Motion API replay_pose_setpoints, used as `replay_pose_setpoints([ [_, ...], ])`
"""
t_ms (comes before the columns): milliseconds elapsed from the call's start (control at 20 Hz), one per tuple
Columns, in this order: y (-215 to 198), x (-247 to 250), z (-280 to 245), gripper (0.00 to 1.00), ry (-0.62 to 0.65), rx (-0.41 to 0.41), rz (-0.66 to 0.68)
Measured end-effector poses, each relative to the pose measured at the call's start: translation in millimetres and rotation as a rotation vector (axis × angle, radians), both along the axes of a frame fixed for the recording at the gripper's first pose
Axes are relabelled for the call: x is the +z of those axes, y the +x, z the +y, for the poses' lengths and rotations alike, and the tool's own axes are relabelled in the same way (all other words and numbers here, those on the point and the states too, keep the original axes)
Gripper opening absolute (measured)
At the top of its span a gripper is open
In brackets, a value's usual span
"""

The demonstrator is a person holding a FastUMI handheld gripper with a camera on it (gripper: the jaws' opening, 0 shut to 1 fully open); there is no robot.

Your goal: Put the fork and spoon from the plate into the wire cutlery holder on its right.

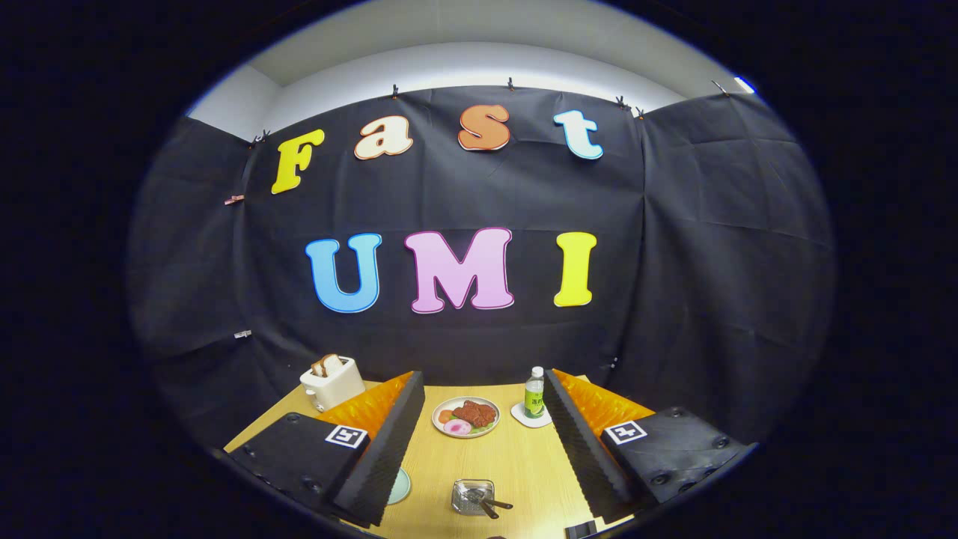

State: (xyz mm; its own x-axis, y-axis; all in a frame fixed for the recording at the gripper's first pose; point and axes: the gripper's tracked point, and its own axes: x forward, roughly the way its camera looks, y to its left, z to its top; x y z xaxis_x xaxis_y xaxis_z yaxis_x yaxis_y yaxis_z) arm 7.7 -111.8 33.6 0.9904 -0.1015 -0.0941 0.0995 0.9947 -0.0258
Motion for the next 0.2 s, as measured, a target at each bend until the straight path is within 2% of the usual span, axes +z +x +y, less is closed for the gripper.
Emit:
replay_pose_setpoints([
  [200, 3.0, -10.6, -0.1, 0.99, 0.034, 0.0, 0.021],
])
